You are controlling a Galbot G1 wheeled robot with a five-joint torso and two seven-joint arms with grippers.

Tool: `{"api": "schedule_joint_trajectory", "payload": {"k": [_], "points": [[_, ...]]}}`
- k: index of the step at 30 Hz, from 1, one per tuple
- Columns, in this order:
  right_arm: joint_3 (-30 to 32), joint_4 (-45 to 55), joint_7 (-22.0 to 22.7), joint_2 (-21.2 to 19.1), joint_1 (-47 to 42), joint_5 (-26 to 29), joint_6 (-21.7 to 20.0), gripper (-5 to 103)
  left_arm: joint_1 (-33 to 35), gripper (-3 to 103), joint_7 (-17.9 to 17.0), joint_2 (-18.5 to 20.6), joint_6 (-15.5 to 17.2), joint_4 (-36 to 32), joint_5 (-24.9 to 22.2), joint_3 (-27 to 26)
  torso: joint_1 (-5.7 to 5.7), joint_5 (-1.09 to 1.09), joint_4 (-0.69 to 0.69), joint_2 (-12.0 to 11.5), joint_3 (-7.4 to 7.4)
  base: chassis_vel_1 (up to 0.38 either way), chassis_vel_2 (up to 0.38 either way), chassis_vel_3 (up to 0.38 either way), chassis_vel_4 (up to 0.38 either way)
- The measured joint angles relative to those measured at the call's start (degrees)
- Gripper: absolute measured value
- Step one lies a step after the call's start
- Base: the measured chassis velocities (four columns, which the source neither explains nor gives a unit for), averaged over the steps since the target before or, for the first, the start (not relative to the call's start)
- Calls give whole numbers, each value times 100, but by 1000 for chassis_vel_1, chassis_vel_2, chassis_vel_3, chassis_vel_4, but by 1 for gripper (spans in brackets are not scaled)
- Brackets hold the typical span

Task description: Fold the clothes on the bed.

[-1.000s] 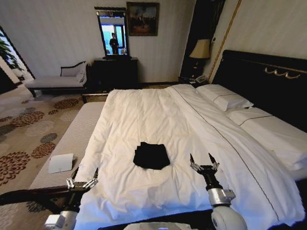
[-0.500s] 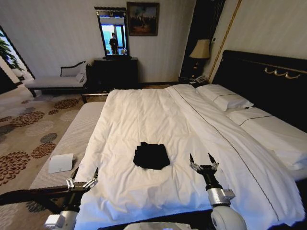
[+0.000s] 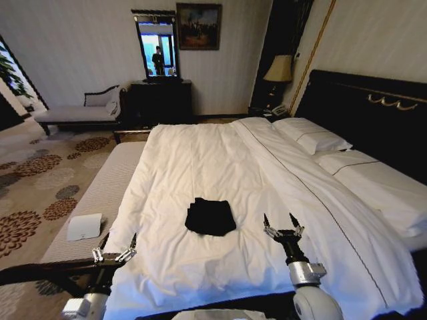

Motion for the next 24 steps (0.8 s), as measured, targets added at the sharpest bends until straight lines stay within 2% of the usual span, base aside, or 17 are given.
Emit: {"api": "schedule_joint_trajectory", "payload": {"k": [10, 18, 24], "points": [[0, -1, 3, -1, 5, 2, -1, 100, -1, 100, -1, -2, 3, -1, 0, 1, 1, 3, 1, -1, 1, -168, -200, 177, 216], [0, -1, 4, -1, 5, 2, -1, 100, -1, 100, -1, -1, 3, -1, 0, 1, 1, 0, 0, -1, 0, -240, -326, 235, 319], [-1, -1, 4, -1, 4, 2, -1, 100, -1, 100, -1, -1, 3, -1, 1, 1, 1, 0, 0, -1, 0, -251, -466, 253, 440]]}}
